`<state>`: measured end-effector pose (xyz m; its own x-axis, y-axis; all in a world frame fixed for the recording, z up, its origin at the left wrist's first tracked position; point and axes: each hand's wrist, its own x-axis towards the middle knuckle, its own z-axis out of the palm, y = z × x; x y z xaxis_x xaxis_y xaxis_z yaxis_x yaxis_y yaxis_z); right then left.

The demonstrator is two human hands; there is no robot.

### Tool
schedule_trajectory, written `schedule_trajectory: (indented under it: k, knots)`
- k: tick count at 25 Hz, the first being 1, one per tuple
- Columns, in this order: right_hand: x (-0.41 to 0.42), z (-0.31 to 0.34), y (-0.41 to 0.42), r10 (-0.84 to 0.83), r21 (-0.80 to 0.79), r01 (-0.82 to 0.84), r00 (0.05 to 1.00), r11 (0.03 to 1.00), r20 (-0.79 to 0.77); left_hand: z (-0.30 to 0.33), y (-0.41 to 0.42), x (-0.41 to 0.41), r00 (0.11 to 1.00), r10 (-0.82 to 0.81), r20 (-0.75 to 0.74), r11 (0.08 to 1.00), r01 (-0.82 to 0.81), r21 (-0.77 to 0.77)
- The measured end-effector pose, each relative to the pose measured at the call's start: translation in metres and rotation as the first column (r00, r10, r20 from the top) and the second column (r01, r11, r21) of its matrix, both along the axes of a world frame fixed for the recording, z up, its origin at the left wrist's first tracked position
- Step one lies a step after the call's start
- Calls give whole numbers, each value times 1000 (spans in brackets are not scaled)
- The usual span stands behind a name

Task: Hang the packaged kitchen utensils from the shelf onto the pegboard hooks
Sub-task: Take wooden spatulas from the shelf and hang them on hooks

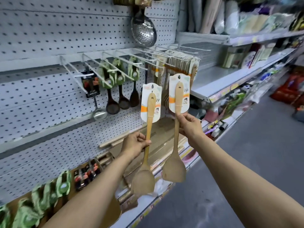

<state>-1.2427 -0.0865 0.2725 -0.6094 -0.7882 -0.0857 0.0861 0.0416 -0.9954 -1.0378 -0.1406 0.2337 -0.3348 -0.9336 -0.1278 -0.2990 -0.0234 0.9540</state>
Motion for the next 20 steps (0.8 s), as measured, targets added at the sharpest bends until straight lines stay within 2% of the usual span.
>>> schedule_trajectory:
  k: [11, 17, 20]
  knots:
    - [-162, 5, -116, 330, -37, -333, 942, 942, -65, -5, -38, -158, 957, 286, 44, 958, -285, -24]
    - [-207, -5, -133, 369, -135, -372, 928, 918, -50, -5, -44, -201, 929, 363, 70, 932, -363, -15]
    - [-228, -8, -146, 379, -126, -382, 924, 915, -48, -9, -57, -218, 929, 362, 72, 932, -363, 4]
